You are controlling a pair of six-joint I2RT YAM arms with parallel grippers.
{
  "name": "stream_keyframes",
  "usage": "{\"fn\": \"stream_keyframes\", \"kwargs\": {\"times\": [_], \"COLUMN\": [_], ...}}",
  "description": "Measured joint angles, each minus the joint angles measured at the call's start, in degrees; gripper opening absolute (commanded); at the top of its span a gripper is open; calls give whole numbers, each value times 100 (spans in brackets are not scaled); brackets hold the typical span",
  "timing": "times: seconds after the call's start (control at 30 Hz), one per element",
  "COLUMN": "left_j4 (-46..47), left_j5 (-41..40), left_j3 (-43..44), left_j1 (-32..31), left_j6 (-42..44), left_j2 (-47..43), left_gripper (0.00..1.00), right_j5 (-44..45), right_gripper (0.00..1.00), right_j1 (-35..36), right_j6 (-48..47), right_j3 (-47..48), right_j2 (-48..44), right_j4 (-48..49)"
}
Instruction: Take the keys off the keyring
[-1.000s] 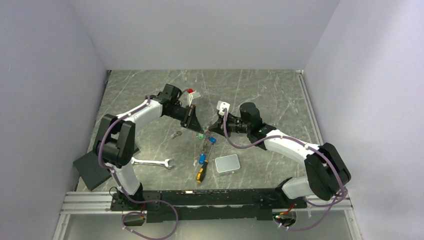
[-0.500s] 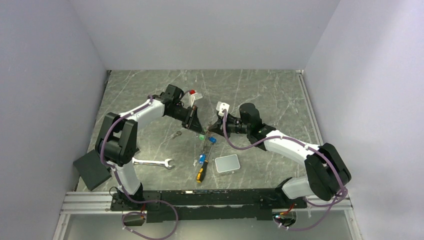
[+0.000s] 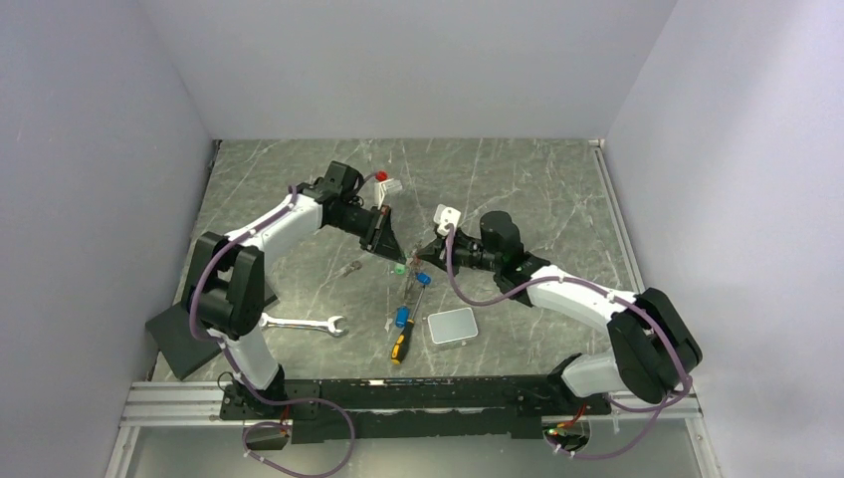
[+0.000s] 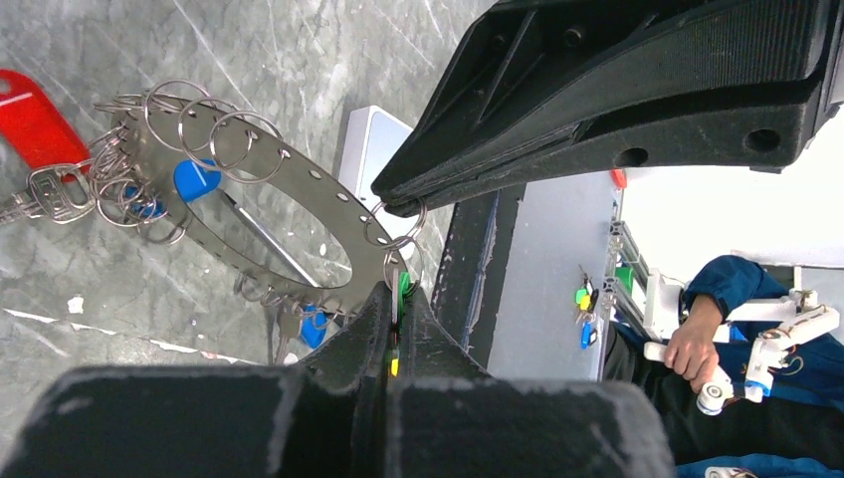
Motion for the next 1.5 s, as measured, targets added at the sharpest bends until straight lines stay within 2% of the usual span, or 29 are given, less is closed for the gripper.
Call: {"fn": "stream_keyframes", "kwargs": {"times": [0.43,0.73,1.1,1.27,1.5], "left_j4": [-105,-625,-691,-597,-581], "left_j5": [-140,-802,-1246,-1425,-1353], "left_j3": [42,323,328,326,326], "left_j1": [-13,-212,-348,-448,-459], "left_j6": [369,1108,1604,1692,1565], "left_j2": [-101,-289,-577,-754,-758], "left_gripper": [0,0,0,0,0], "right_j5": [212,1117,2304,2566,2583], "right_gripper": [0,0,0,0,0], "right_j1": [70,684,1263,1451,1473], "right_j6": [-81,-1239,-2621,-3084,-3215], "right_j3": [-380,-957,-1657,-1858,-2024], "right_j2": [-120,-184,-136,-26,-17], "right_j4": [713,1635,3213,3727,4098]}}
